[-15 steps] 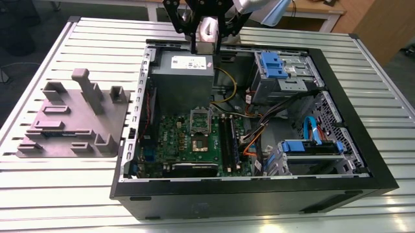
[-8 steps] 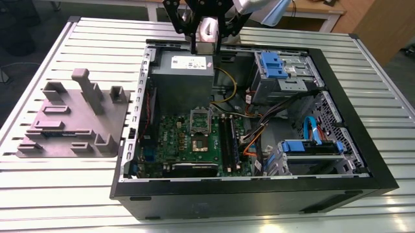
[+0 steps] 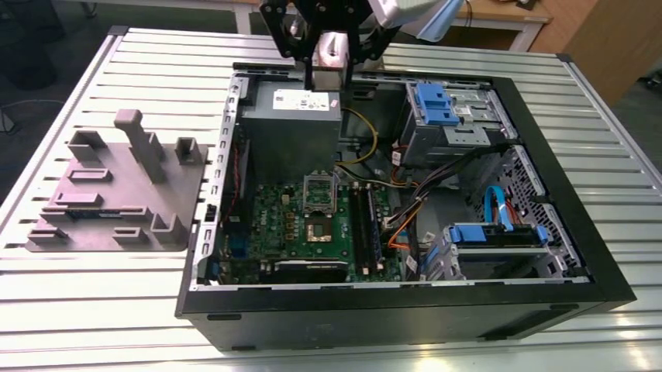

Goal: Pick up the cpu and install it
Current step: 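Place the cpu into insertion slot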

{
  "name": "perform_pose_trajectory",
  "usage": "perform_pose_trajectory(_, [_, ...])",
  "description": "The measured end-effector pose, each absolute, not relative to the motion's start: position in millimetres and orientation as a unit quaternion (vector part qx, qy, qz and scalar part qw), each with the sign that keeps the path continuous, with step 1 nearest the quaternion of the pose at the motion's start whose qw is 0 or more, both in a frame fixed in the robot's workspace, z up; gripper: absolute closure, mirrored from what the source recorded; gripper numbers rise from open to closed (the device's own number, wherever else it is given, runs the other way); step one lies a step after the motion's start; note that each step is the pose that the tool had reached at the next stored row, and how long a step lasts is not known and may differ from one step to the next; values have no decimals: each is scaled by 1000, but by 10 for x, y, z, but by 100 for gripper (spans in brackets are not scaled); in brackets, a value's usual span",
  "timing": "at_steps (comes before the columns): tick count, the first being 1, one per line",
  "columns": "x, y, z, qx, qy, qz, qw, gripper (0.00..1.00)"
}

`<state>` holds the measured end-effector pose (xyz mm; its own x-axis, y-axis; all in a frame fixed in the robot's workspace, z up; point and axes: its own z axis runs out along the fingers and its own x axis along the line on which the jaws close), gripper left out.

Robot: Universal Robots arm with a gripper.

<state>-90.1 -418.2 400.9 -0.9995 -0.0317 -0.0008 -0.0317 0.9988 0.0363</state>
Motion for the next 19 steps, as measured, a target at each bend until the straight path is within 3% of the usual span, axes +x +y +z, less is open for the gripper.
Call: perform_pose_trajectory(19, [-901, -4252, 3918, -16, 1000, 18, -1, 53])
